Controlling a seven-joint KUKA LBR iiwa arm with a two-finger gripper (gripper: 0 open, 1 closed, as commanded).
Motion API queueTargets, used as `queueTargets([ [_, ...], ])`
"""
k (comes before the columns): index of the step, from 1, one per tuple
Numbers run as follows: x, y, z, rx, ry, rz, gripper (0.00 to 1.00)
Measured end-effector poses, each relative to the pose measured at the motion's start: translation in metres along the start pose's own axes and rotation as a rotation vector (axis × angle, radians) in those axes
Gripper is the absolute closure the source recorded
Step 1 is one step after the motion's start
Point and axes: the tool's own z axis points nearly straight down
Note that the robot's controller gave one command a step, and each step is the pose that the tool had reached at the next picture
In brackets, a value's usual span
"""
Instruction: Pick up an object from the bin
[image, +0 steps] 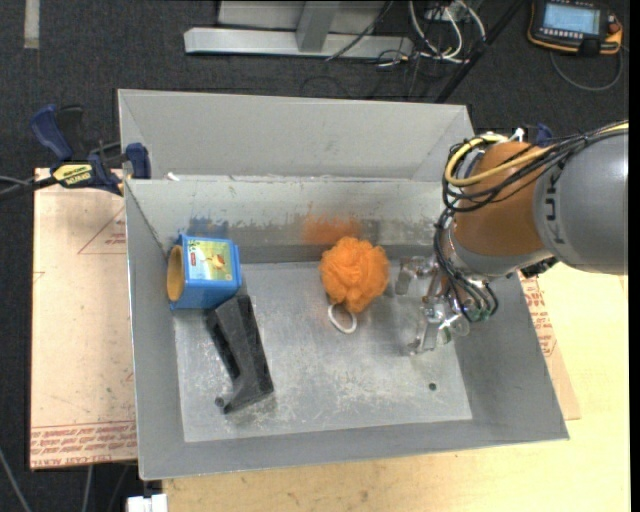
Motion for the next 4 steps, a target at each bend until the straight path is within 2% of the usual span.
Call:
queueTargets([
  [1, 0.017, 0.031, 0.006, 0.002, -0.006, -0.052, 0.0],
  [2, 0.009, 0.043, -0.018, -0.006, 0.005, -0.16, 0.0],
  [3, 0.01, 0.039, -0.053, 0.001, -0.009, -0.002, 0.0],
  [4, 0.002, 0.049, -0.066, 0.0, -0.006, 0.005, 0.0],
])
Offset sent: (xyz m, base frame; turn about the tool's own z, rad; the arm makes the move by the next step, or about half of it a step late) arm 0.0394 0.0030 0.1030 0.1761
